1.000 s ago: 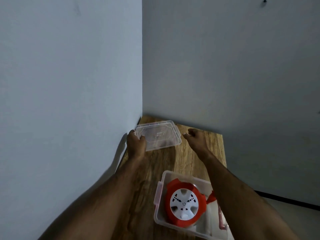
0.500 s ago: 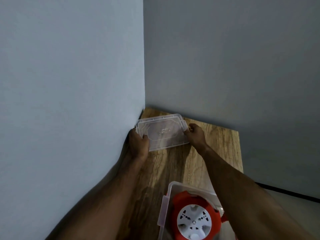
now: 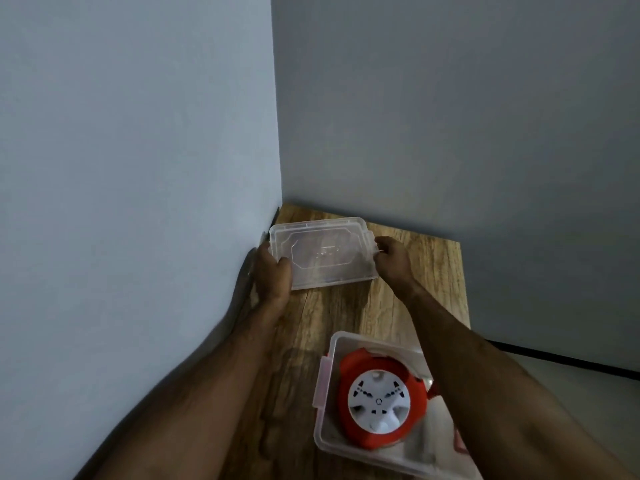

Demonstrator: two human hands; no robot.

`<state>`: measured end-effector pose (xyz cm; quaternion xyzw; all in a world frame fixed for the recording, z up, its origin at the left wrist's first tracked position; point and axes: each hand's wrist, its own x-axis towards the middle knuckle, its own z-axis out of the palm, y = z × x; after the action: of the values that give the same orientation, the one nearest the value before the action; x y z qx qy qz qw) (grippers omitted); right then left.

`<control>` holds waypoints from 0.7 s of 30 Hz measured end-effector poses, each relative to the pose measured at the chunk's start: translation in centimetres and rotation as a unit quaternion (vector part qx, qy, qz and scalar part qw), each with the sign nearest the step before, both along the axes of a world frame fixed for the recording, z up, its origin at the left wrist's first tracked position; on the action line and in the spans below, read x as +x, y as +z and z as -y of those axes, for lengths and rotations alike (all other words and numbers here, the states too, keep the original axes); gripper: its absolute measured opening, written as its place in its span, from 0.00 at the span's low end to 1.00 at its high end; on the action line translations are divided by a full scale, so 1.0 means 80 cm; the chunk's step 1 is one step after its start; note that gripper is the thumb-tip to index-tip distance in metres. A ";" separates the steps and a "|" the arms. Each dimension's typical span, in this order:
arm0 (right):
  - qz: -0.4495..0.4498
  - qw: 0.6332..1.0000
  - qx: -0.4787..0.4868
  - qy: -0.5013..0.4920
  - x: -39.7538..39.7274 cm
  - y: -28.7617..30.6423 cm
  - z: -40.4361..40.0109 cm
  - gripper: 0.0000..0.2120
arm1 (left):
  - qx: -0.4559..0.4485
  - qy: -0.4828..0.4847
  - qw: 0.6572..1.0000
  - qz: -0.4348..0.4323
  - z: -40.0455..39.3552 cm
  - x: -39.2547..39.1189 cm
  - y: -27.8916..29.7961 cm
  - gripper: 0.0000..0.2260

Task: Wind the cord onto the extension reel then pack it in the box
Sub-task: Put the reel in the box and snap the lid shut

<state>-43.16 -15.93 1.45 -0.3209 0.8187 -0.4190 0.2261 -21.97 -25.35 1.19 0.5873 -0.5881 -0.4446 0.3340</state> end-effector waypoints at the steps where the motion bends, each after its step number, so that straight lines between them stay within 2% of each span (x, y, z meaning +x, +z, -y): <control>1: 0.002 1.000 -0.008 -0.005 0.001 0.005 -0.009 0.19 | 0.003 0.000 1.000 -0.001 -0.006 0.001 0.007 0.18; 6: -0.003 0.998 -0.046 -0.030 0.003 0.031 -0.068 0.21 | -0.007 -0.031 0.999 -0.027 -0.035 0.014 0.036 0.15; 9: -0.006 0.997 -0.073 -0.027 0.005 0.043 -0.103 0.22 | -0.051 -0.047 0.996 -0.050 -0.053 0.023 0.051 0.11; 13: -0.062 0.993 -0.094 -0.033 0.005 0.060 -0.148 0.27 | -0.105 -0.085 0.989 -0.061 -0.073 0.036 0.068 0.10; 17: -0.136 0.978 -0.154 -0.020 0.008 0.072 -0.193 0.22 | -0.158 -0.126 0.976 -0.083 -0.096 0.052 0.083 0.15; 21: -0.180 0.962 -0.202 -0.017 0.015 0.082 -0.231 0.17 | -0.185 -0.149 0.968 -0.076 -0.118 0.059 0.092 0.15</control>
<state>-42.00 2.57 8.04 -0.4160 0.7497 -0.5147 -0.0020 -17.27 -15.91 8.53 0.3856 -0.7136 -0.4166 0.4104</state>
